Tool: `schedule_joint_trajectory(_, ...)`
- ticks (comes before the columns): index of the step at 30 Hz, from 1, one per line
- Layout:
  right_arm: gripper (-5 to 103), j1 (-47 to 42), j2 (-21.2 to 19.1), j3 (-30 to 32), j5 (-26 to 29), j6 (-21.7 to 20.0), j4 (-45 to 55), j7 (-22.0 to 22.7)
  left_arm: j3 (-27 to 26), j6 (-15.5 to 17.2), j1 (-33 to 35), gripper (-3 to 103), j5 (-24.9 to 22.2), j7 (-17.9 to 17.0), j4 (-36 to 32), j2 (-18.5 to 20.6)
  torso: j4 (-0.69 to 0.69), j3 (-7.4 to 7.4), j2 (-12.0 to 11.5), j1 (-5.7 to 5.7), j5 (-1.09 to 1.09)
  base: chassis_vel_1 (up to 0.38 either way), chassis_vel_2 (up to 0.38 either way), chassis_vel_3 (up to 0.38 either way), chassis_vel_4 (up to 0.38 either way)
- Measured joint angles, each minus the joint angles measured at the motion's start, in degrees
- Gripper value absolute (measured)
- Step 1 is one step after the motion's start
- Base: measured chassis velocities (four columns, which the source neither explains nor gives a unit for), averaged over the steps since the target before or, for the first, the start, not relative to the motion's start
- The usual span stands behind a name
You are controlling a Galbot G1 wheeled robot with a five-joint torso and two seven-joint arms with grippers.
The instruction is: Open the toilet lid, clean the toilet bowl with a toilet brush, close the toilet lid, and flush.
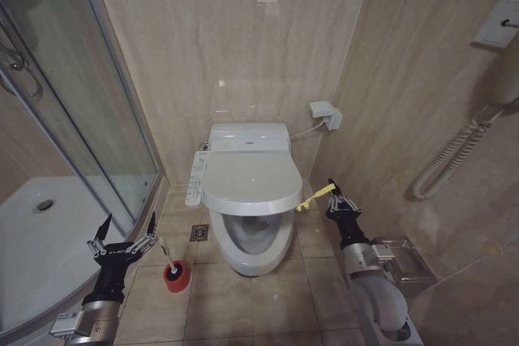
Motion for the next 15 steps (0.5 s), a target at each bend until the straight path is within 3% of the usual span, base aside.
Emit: schedule_joint_trajectory(15,1,-1.23,0.61,-0.12,-2.29,2.99,0.32,0.55,0.00,0.00,0.00,100,0.00,0.00,0.00,0.00,0.01,0.00,0.00,0.00,0.00,-0.013,0.019,0.019,-0.023)
